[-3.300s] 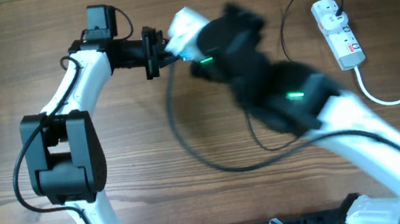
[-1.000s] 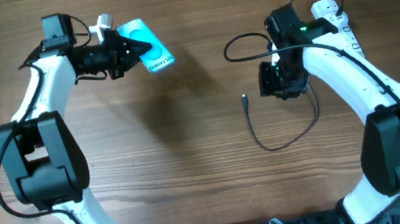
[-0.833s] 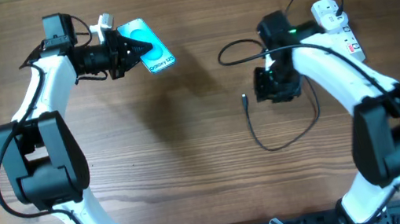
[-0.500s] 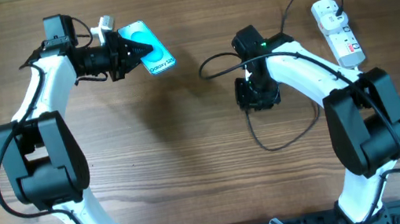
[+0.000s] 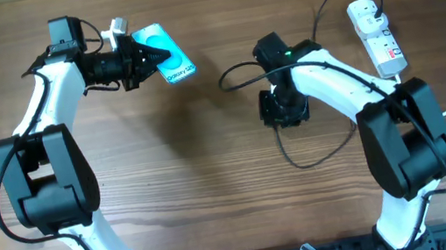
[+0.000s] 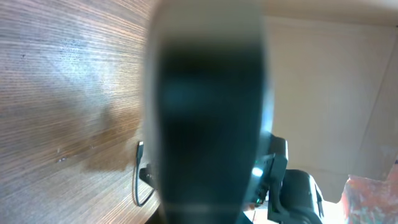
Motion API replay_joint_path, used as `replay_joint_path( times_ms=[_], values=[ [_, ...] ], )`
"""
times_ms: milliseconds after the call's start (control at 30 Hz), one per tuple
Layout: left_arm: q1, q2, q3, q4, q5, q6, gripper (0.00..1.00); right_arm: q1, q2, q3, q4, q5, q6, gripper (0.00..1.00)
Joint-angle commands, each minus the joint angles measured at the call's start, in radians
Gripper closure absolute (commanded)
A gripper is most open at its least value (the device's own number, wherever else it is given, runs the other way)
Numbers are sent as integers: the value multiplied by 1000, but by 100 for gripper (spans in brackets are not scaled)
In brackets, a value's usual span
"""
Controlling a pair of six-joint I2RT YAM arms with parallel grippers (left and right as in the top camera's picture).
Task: Plug charger to phone and switch on socket
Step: 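Lower the right gripper and grasp the black USB-C plug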
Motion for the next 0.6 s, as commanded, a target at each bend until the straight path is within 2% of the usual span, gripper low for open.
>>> replay_joint_path(
  times_ms=[0,567],
  values=[
    [-3,-30,2,-16,28,27,96,14,3,-9,3,73,49,68],
    [-3,-30,2,-27,28,27,96,14,3,-10,12,99,23,68]
  ],
)
